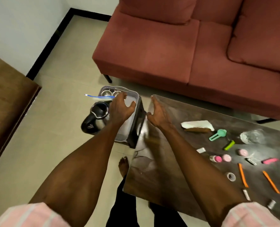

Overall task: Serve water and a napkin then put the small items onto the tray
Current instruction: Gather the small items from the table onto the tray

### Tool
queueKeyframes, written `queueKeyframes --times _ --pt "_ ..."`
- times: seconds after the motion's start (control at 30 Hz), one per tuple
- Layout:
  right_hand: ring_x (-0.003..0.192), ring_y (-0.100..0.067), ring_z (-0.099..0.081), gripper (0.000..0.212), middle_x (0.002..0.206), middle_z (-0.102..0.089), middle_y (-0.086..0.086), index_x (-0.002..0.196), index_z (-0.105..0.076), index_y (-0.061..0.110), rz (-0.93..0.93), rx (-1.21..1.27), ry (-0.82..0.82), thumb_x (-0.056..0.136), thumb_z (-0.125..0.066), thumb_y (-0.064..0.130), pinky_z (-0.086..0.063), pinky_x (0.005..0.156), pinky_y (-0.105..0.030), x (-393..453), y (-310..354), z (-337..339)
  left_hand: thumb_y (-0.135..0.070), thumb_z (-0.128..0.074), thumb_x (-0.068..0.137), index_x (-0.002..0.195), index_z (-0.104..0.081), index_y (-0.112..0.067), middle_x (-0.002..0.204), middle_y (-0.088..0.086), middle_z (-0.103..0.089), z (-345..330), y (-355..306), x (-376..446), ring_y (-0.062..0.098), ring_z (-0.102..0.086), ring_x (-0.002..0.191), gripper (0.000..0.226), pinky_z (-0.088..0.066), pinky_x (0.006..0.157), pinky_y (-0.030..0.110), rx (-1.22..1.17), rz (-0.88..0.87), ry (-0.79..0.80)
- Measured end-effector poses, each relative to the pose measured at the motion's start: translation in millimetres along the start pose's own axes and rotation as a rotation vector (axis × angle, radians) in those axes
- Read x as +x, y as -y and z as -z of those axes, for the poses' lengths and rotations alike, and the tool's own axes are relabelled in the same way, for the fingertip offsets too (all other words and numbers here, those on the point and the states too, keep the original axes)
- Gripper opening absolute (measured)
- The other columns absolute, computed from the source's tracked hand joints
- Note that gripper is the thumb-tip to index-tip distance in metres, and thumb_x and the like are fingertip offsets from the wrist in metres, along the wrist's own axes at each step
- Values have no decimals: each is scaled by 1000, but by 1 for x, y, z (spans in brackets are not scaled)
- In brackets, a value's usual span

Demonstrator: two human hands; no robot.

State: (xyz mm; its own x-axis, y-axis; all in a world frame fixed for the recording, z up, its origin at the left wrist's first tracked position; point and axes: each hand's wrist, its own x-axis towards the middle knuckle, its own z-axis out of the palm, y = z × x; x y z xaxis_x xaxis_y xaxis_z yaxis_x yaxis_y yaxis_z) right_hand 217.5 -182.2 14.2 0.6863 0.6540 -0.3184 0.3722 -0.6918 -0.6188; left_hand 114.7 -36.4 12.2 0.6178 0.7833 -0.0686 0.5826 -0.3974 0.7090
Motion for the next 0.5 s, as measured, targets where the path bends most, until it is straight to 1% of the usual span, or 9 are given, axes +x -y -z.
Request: queueKeyframes --times 0.07,0.1,0.13,0.2,0.23,0.3,0.4,0.5 --pt "144 -29 -31 81 158 -31 -9 155 -20 20 -22 -14 -6 86 -60 31 -31 116 -42 -19 -19 18 -50 -60 75 116 -55 -19 115 1 -63 -18 -24 -22 25 -59 110 52 -46 96 46 12 10 64" --pt "142 -29 -32 80 157 -33 -9 155 -20 21 -40 -24 -16 86 -61 26 -33 114 -42 -29 -29 27 -50 -61 75 119 -55 -19 118 3 -63 -29 -33 -33 25 -58 112 54 -45 98 46 15 15 98" --pt "141 -30 -34 81 156 -35 -9 155 -20 21 -53 -28 -35 86 -62 23 -35 112 -43 -38 -39 36 -50 -62 74 119 -55 -20 117 3 -64 -39 -44 -44 25 -58 111 55 -45 98 46 17 11 130" --pt "140 -31 -35 81 154 -36 -10 155 -21 21 -74 -19 -58 86 -63 21 -36 112 -44 -54 -58 51 -55 -61 73 116 -57 -23 113 -1 -66 -57 -61 -61 22 -61 105 54 -50 94 45 18 -9 180" --pt "140 -31 -35 80 154 -37 -10 154 -22 20 -92 -10 -69 86 -63 21 -36 112 -44 -62 -70 59 -55 -62 73 116 -57 -24 112 -2 -66 -67 -70 -70 21 -62 102 53 -51 92 43 24 -19 205" --pt "139 -31 -37 79 153 -39 -11 154 -23 18 -127 5 -99 86 -63 22 -36 111 -43 -75 -93 72 -49 -65 74 122 -56 -20 119 1 -65 -86 -86 -86 22 -61 108 57 -51 94 40 22 -30 256" --pt "134 -34 -42 76 148 -44 -14 153 -27 15 -173 43 -156 86 -64 19 -37 109 -43 -96 -126 87 -47 -66 72 129 -52 -19 130 3 -57 -113 -106 -108 23 -55 118 65 -48 99 42 11 -44 307" --pt "131 -33 -44 70 142 -49 -16 148 -36 12 -231 96 -200 83 -63 11 -36 109 -42 -116 -162 95 -43 -70 75 130 -52 -19 131 4 -57 -146 -117 -128 25 -55 119 63 -47 99 45 37 -50 375"
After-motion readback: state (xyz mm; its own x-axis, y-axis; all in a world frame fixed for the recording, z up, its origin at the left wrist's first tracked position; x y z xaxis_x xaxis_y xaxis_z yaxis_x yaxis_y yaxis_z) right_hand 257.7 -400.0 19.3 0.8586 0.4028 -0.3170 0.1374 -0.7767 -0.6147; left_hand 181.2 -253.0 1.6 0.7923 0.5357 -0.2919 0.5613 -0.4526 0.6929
